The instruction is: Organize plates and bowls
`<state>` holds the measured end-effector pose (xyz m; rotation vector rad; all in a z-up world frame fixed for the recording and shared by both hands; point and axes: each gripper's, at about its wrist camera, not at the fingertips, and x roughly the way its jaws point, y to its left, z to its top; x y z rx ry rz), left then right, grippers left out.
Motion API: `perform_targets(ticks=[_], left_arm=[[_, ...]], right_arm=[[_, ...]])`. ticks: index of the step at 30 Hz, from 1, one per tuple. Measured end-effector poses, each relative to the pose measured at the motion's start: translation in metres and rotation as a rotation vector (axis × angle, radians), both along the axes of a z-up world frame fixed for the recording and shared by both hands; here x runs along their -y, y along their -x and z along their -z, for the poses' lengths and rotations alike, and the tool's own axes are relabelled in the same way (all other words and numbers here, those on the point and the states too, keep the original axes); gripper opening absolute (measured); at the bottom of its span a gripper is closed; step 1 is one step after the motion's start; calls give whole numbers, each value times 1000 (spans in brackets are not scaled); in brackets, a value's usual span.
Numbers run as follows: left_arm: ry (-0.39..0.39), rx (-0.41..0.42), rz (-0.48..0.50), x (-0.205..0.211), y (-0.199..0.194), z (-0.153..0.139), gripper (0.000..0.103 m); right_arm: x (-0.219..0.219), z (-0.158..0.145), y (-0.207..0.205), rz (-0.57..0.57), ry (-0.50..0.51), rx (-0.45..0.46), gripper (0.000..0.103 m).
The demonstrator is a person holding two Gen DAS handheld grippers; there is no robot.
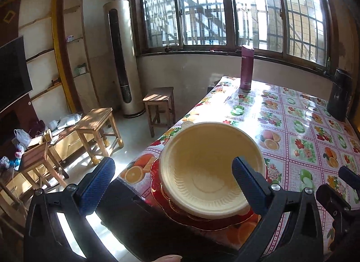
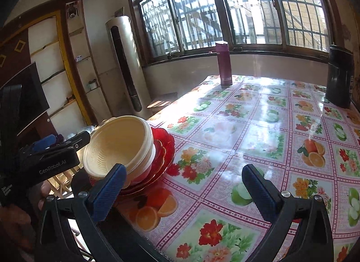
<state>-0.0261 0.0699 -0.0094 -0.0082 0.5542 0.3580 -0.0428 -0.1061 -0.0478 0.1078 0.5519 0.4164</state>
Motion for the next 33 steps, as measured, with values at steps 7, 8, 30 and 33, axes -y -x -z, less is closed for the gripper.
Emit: perform_targets(ticks=[7, 8, 30, 33], left_arm=[[2, 0, -24, -8, 4, 1, 103], [4, 0, -25, -8, 5, 1, 103], [10, -18, -34, -17, 7, 9, 103], [17, -18, -35, -20, 8, 10, 103]], right_arm=[[-9, 2, 3, -26, 3, -3, 103], [-10, 2, 4, -28, 4, -2, 103], [-19, 9, 2, -56, 7, -14, 103], [-21, 9, 2, -59, 8, -14, 103]])
